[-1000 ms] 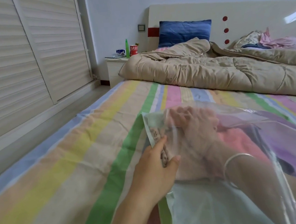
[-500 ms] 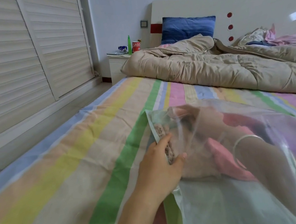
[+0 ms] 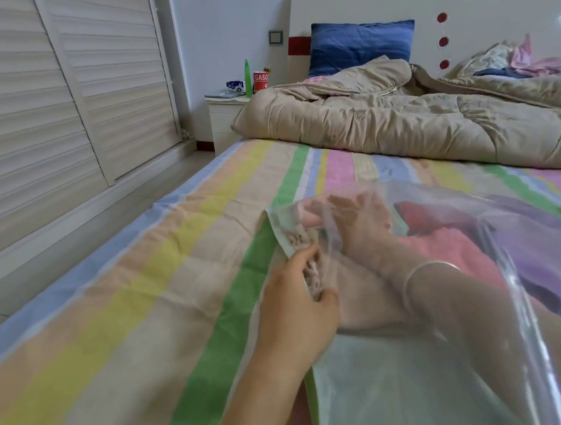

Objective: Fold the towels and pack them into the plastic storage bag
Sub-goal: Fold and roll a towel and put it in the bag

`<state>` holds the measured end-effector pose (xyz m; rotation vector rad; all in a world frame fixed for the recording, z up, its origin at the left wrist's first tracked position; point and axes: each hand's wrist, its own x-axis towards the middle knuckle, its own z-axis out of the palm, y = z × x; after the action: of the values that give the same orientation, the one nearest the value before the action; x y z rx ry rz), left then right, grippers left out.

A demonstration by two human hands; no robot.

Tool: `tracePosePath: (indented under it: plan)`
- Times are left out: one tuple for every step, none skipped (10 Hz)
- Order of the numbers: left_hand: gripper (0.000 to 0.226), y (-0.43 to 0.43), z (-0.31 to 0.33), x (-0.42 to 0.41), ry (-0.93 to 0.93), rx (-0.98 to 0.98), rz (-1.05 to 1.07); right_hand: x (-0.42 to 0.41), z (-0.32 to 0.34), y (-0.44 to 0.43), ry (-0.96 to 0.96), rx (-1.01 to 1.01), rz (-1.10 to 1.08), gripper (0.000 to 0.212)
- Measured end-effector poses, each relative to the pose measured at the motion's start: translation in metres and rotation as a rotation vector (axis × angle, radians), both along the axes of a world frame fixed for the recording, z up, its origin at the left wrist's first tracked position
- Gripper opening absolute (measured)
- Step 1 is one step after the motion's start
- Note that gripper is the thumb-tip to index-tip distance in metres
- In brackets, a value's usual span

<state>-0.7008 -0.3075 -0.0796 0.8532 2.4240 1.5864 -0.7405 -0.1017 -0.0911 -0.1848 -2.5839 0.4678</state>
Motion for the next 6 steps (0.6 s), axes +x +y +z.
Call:
tracePosePath:
  plan:
    - [0.055,-0.004,0.0,-0.005,-0.016,-0.05,0.029,0.004,0.003,0.007,-0.09,0.326,0.019,0.05]
    - [0.054,-0.006,0.003,-0.006,-0.011,-0.142,0.021,0.025,0.006,0.002,-0.269,0.281,-0.049,0.062]
    - [0.071,-0.012,0.009,0.003,0.013,-0.298,-0.006,0.073,-0.001,-0.01,-0.311,0.345,-0.201,0.078]
    - [0.08,-0.031,0.031,0.029,0.129,-0.515,-0.106,0.143,-0.017,-0.019,-0.377,0.254,-0.209,0.072]
    - [0.066,-0.056,0.059,0.08,0.224,-0.62,-0.371,0.223,-0.012,-0.045,-0.317,0.255,-0.172,0.059]
    - [0.063,-0.081,0.086,0.15,0.209,-0.73,-0.595,0.285,-0.011,-0.059,-0.342,0.316,-0.222,0.052]
